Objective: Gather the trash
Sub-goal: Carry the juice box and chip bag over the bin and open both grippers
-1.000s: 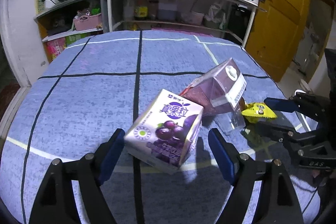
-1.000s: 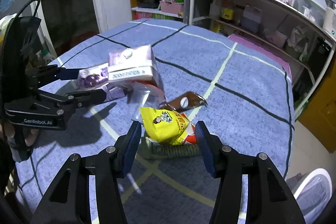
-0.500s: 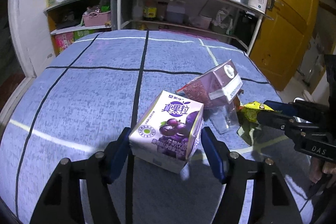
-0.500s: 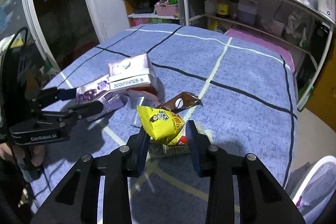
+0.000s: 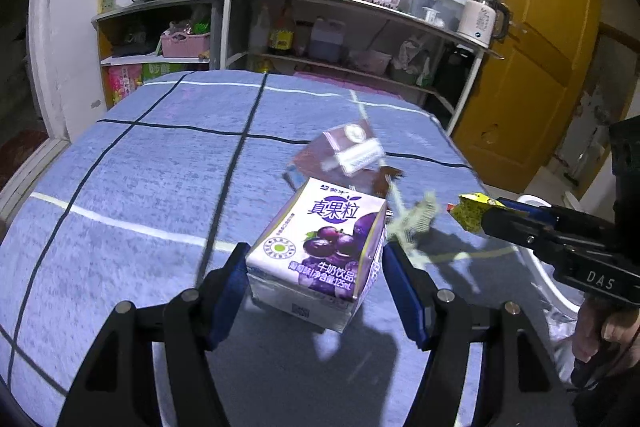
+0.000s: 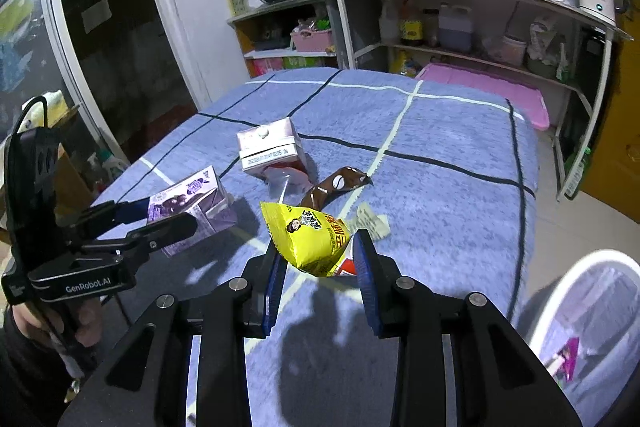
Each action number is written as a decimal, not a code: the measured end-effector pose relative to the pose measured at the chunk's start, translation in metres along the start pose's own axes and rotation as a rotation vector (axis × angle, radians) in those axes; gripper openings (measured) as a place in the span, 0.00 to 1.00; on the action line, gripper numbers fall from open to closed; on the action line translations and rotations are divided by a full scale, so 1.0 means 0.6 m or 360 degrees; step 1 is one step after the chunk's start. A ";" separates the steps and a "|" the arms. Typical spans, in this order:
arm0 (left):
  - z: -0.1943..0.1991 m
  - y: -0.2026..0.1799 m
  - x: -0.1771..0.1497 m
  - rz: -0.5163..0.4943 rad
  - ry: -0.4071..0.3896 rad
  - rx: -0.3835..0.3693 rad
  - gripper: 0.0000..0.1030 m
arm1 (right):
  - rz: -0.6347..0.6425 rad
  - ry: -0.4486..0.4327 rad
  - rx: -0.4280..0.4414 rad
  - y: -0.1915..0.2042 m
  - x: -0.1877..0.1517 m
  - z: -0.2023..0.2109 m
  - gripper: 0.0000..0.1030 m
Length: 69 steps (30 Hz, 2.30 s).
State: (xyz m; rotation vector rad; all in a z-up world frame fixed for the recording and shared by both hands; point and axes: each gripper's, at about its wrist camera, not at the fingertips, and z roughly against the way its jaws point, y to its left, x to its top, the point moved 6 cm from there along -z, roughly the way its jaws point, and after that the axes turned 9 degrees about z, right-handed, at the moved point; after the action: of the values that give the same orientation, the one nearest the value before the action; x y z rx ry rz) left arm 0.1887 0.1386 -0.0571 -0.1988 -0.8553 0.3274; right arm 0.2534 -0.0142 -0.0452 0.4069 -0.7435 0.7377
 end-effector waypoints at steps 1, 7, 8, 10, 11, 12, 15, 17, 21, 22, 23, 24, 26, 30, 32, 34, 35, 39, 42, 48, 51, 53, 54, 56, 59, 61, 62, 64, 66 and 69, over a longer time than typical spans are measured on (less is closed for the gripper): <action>0.004 -0.006 -0.003 -0.0004 -0.0002 -0.0007 0.67 | -0.0006 -0.0006 -0.0003 0.001 -0.003 0.008 0.34; 0.032 -0.050 -0.026 -0.0042 -0.0012 -0.0065 0.67 | -0.0043 -0.0037 -0.0019 0.000 -0.028 0.058 0.34; 0.036 -0.058 -0.030 -0.0050 -0.0012 -0.0074 0.67 | -0.0046 -0.0040 -0.0022 -0.001 -0.033 0.066 0.34; 0.042 -0.073 -0.037 -0.0063 -0.0007 -0.0095 0.67 | -0.0053 -0.0050 -0.0030 0.000 -0.040 0.082 0.34; 0.045 -0.080 -0.041 -0.0068 -0.0007 -0.0099 0.67 | -0.0055 -0.0056 -0.0033 0.000 -0.044 0.090 0.34; 0.049 -0.086 -0.044 -0.0072 -0.0008 -0.0104 0.67 | -0.0058 -0.0061 -0.0037 0.000 -0.047 0.096 0.34; 0.057 -0.102 -0.053 -0.0078 -0.0009 -0.0125 0.67 | -0.0067 -0.0076 -0.0047 -0.001 -0.056 0.116 0.34; 0.062 -0.112 -0.056 -0.0079 -0.0010 -0.0135 0.67 | -0.0075 -0.0083 -0.0055 -0.003 -0.063 0.127 0.34; 0.075 -0.130 -0.061 -0.0090 -0.0020 -0.0155 0.67 | -0.0095 -0.0100 -0.0069 -0.008 -0.075 0.148 0.34; 0.077 -0.134 -0.064 -0.0093 -0.0022 -0.0160 0.67 | -0.0101 -0.0103 -0.0072 -0.010 -0.078 0.153 0.34; 0.079 -0.139 -0.064 -0.0097 -0.0024 -0.0168 0.67 | -0.0107 -0.0106 -0.0076 -0.013 -0.081 0.157 0.34; 0.081 -0.144 -0.066 -0.0101 -0.0025 -0.0175 0.67 | -0.0111 -0.0109 -0.0081 -0.014 -0.083 0.161 0.34; 0.083 -0.153 -0.069 -0.0108 -0.0025 -0.0191 0.67 | -0.0122 -0.0115 -0.0093 -0.017 -0.088 0.169 0.34; 0.084 -0.171 -0.075 -0.0120 -0.0017 -0.0209 0.67 | -0.0143 -0.0121 -0.0115 -0.026 -0.099 0.182 0.34; 0.082 -0.179 -0.076 -0.0127 -0.0012 -0.0219 0.67 | -0.0154 -0.0123 -0.0126 -0.030 -0.104 0.187 0.34; 0.079 -0.188 -0.077 -0.0137 -0.0004 -0.0228 0.67 | -0.0161 -0.0122 -0.0138 -0.037 -0.109 0.191 0.34; 0.077 -0.192 -0.078 -0.0142 0.0000 -0.0232 0.67 | -0.0168 -0.0121 -0.0148 -0.042 -0.112 0.193 0.34; 0.069 -0.213 -0.080 -0.0169 0.0016 -0.0253 0.67 | -0.0210 -0.0122 -0.0183 -0.063 -0.122 0.204 0.34; 0.062 -0.232 -0.080 -0.0191 0.0027 -0.0276 0.67 | -0.0238 -0.0128 -0.0210 -0.079 -0.130 0.212 0.34; 0.043 -0.275 -0.085 -0.0247 0.0067 -0.0326 0.67 | -0.0301 -0.0135 -0.0271 -0.115 -0.148 0.232 0.34; 0.034 -0.295 -0.089 -0.0274 0.0088 -0.0350 0.67 | -0.0339 -0.0132 -0.0300 -0.133 -0.160 0.242 0.34; 0.027 -0.309 -0.091 -0.0292 0.0103 -0.0365 0.67 | -0.0365 -0.0128 -0.0321 -0.147 -0.169 0.248 0.34; 0.023 -0.318 -0.093 -0.0303 0.0112 -0.0374 0.67 | -0.0375 -0.0127 -0.0329 -0.154 -0.173 0.250 0.34; 0.017 -0.332 -0.095 -0.0321 0.0126 -0.0389 0.67 | -0.0399 -0.0126 -0.0351 -0.169 -0.182 0.257 0.34; 0.009 -0.356 -0.099 -0.0352 0.0144 -0.0412 0.67 | -0.0431 -0.0124 -0.0379 -0.187 -0.193 0.266 0.34; 0.002 -0.370 -0.102 -0.0368 0.0158 -0.0427 0.67 | -0.0454 -0.0122 -0.0398 -0.201 -0.200 0.272 0.34; -0.001 -0.375 -0.104 -0.0375 0.0164 -0.0433 0.67 | -0.0468 -0.0120 -0.0409 -0.207 -0.204 0.275 0.34; -0.008 -0.386 -0.106 -0.0389 0.0178 -0.0443 0.67 | -0.0488 -0.0115 -0.0423 -0.218 -0.210 0.277 0.34; -0.014 -0.396 -0.109 -0.0404 0.0190 -0.0452 0.67 | -0.0509 -0.0106 -0.0438 -0.228 -0.217 0.280 0.34; -0.023 -0.410 -0.112 -0.0425 0.0209 -0.0465 0.67 | -0.0535 -0.0092 -0.0453 -0.240 -0.225 0.280 0.34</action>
State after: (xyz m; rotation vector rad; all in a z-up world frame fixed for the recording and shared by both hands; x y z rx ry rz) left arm 0.2082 -0.1153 -0.0396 -0.3692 -0.7861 -0.0617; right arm 0.2121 -0.2703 -0.0417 0.2843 -0.7970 0.2994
